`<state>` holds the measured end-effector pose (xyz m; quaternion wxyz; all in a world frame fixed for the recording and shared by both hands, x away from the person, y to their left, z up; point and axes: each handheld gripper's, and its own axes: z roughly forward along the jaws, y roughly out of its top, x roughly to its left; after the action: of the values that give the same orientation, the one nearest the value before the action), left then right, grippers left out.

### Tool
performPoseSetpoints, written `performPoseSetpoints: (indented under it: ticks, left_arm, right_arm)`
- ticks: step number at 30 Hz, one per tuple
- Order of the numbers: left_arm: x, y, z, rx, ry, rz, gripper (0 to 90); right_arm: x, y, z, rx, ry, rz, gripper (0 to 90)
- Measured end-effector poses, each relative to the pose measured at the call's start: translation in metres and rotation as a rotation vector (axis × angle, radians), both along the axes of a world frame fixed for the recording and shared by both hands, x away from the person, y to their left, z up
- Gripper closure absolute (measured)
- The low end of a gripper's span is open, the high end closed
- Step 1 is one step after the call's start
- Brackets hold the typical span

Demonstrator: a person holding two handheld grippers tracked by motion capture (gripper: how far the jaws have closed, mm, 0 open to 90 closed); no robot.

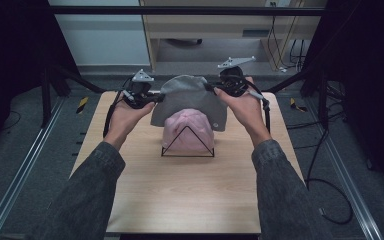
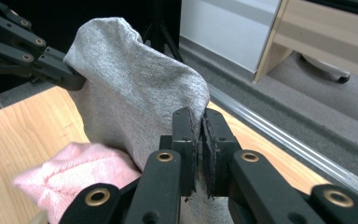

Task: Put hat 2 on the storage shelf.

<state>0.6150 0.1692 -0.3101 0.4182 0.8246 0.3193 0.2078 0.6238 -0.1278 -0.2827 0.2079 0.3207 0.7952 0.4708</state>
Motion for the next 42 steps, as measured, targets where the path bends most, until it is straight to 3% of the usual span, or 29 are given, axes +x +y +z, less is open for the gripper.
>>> performPoseSetpoints:
  ticks: [10, 20, 42]
  left_arm:
    - [-0.001, 0.0, -0.016, 0.022, 0.028, -0.007, 86.7]
    - [-0.003, 0.0, -0.021, 0.028, 0.04, -0.016, 86.7]
    - [-0.003, -0.001, -0.042, 0.055, 0.088, -0.021, 86.4]
  right_arm:
    - [0.001, 0.005, -0.019, -0.021, 0.039, 0.014, 84.9]
    - [0.0, 0.006, -0.024, -0.031, 0.055, 0.025, 84.9]
    - [-0.002, 0.006, -0.051, -0.07, 0.106, 0.033, 84.5]
